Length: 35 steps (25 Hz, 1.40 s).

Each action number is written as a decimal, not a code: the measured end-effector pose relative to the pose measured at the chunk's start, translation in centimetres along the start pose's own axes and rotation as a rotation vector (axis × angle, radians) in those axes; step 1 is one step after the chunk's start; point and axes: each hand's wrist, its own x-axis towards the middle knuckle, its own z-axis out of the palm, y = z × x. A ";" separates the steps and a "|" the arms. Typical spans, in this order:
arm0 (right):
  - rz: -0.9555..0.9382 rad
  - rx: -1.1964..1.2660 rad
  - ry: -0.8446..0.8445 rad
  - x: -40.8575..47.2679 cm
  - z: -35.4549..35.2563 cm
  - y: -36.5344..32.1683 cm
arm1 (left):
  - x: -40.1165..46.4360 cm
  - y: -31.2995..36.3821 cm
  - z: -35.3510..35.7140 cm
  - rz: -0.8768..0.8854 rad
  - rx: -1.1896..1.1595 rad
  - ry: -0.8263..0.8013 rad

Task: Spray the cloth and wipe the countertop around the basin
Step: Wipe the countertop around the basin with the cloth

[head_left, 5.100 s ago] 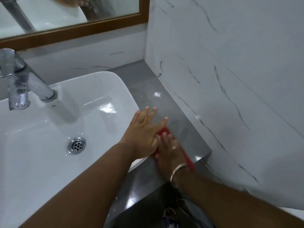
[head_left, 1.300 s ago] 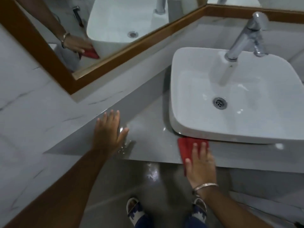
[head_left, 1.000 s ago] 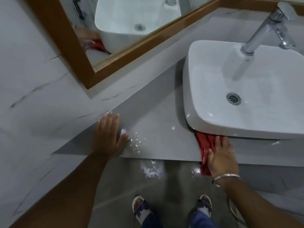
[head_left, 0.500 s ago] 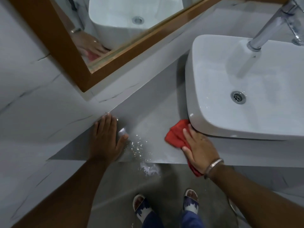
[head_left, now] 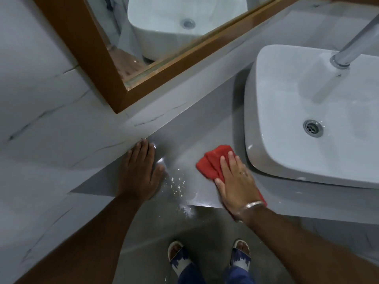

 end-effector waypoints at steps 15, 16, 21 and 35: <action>-0.101 -0.052 -0.056 6.8 -0.5 -10.1 | -5.2 -7.9 -1.7 0.146 0.193 -0.085; -0.265 -0.085 -0.064 6.2 -0.2 -11.1 | -5.1 -7.9 -1.7 0.152 0.195 -0.077; -0.742 -0.258 -0.075 1.9 -0.9 -3.4 | -5.4 -7.9 -1.9 0.141 0.184 -0.094; -0.149 -0.061 -0.066 5.8 -1.6 -4.4 | -5.1 -7.6 -2.0 0.113 0.195 -0.157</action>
